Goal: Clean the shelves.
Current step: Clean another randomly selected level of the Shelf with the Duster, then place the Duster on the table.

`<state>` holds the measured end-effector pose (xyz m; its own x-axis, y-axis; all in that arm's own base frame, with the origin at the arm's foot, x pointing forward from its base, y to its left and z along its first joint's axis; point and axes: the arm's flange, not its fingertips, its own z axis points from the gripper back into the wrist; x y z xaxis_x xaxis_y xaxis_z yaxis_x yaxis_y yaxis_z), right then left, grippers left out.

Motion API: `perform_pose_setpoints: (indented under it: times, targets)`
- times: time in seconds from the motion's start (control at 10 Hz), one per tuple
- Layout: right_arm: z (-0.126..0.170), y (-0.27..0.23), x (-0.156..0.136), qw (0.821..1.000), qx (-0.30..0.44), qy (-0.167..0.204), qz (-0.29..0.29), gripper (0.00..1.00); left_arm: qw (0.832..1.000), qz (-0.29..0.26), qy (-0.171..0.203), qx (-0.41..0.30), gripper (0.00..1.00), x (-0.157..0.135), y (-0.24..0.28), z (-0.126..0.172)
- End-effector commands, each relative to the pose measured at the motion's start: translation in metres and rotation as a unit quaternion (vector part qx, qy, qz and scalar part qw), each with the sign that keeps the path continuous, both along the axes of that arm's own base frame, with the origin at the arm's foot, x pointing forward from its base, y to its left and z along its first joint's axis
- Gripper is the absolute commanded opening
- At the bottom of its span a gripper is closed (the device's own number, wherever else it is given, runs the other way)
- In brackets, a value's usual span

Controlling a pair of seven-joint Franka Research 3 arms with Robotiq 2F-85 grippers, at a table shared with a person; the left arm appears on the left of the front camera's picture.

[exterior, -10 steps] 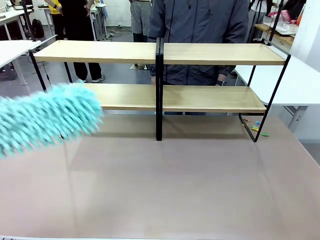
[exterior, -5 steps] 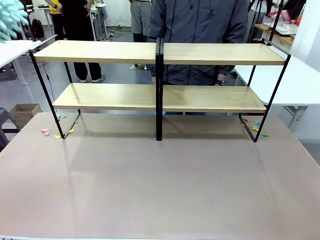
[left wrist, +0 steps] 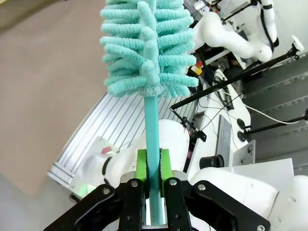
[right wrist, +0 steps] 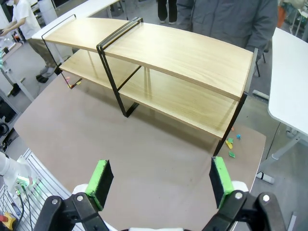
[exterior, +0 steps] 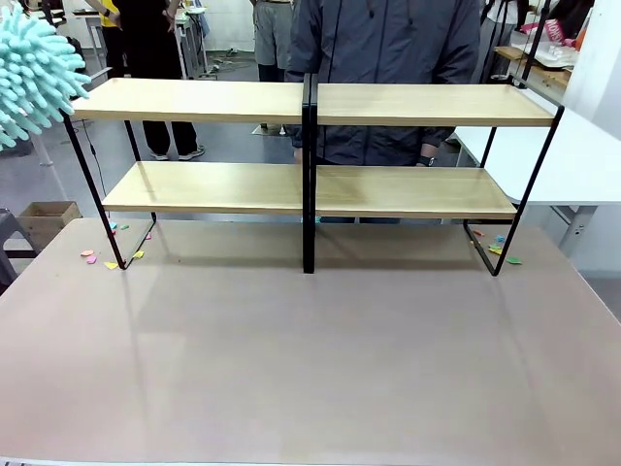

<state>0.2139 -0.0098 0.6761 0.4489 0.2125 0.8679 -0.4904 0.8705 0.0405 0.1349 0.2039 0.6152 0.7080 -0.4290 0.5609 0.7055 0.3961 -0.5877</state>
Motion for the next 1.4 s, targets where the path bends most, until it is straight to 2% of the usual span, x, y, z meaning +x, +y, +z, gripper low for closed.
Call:
perform_pose_setpoints:
  times: [0.0, 0.7, 0.8, 0.9, 1.0, 1.1, 1.2, 1.3]
  targets:
    - [-0.001, 0.000, 0.000, 1.000, 0.001, 0.000, 0.001, 1.00, 1.000, -0.009, -0.008, 0.003, 0.00, -0.006, 0.004, -0.002]
    - [-0.001, 0.000, 0.000, 1.000, 0.001, 0.000, 0.001, 1.00, 1.000, -0.009, -0.008, 0.003, 0.00, -0.006, 0.004, -0.002]
    - [0.000, 0.000, 0.000, 1.000, 0.000, 0.000, 0.000, 1.00, 1.000, 0.002, -0.002, 0.002, 0.12, 0.000, 0.003, -0.003]
    - [0.001, 0.027, 0.014, 0.997, 0.000, -0.006, 0.073, 1.00, 0.981, -0.185, 0.057, 0.025, 0.12, 0.037, -0.014, 0.001]
    - [-0.033, 0.045, 0.042, 0.985, 0.085, 0.089, 0.120, 1.00, 0.942, -0.298, 0.141, 0.064, 0.12, 0.078, -0.037, -0.009]
    - [-0.086, 0.049, 0.064, 0.954, 0.197, 0.190, 0.118, 1.00, 0.887, -0.397, 0.224, 0.069, 0.12, 0.107, -0.048, -0.026]
    - [-0.136, 0.052, 0.076, 0.908, 0.307, 0.265, 0.106, 1.00, 0.861, -0.418, 0.278, 0.077, 0.12, 0.132, -0.059, -0.048]
    - [-0.171, 0.051, 0.080, 0.882, 0.349, 0.316, 0.033, 1.00, 0.868, -0.379, 0.308, 0.087, 0.12, 0.153, -0.068, -0.068]
